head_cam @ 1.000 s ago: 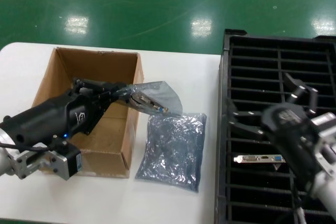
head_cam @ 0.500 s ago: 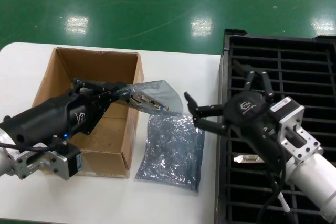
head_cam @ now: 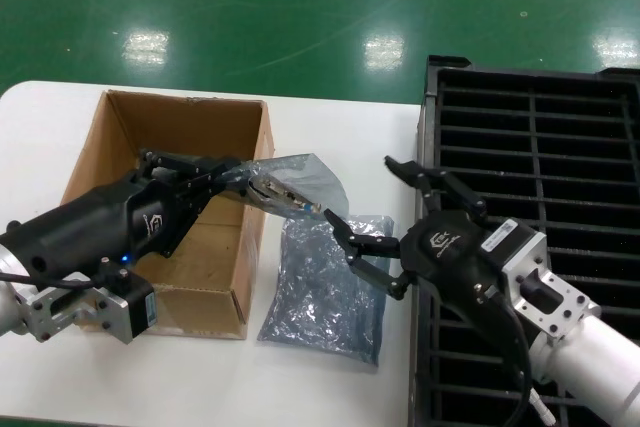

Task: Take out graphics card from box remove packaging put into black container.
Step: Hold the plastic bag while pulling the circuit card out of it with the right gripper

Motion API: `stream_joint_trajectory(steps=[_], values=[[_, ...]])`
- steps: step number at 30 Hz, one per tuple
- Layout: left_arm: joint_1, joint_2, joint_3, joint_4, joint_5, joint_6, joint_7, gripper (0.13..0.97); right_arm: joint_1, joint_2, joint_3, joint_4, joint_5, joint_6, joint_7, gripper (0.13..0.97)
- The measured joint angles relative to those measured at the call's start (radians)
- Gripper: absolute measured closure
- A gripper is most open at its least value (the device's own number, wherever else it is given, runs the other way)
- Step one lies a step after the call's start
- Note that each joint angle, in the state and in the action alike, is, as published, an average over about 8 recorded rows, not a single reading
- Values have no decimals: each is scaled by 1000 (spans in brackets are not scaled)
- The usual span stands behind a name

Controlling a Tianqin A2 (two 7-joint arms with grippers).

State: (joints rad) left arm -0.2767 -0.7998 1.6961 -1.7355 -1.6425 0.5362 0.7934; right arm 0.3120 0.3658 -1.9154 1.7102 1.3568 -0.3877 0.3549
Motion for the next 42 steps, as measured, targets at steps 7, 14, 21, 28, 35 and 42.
stream_joint_trajectory(steps=[7, 14, 21, 28, 35, 42], values=[[0, 0, 0, 0, 0, 0, 0, 957, 2, -3, -6, 21, -35, -40, -5, 535], [0, 0, 0, 0, 0, 0, 0, 957, 11, -8, -13, 38, -66, -76, -15, 696], [0, 0, 0, 0, 0, 0, 0, 957, 43, -8, -21, 24, -59, -105, -47, 831], [0, 0, 0, 0, 0, 0, 0, 957, 109, -2, -34, -23, -37, -150, -57, 905], [0, 0, 0, 0, 0, 0, 0, 957, 182, 11, -62, -82, -20, -225, -44, 946], [0, 0, 0, 0, 0, 0, 0, 957, 261, 6, -89, -153, 0, -276, -58, 960]])
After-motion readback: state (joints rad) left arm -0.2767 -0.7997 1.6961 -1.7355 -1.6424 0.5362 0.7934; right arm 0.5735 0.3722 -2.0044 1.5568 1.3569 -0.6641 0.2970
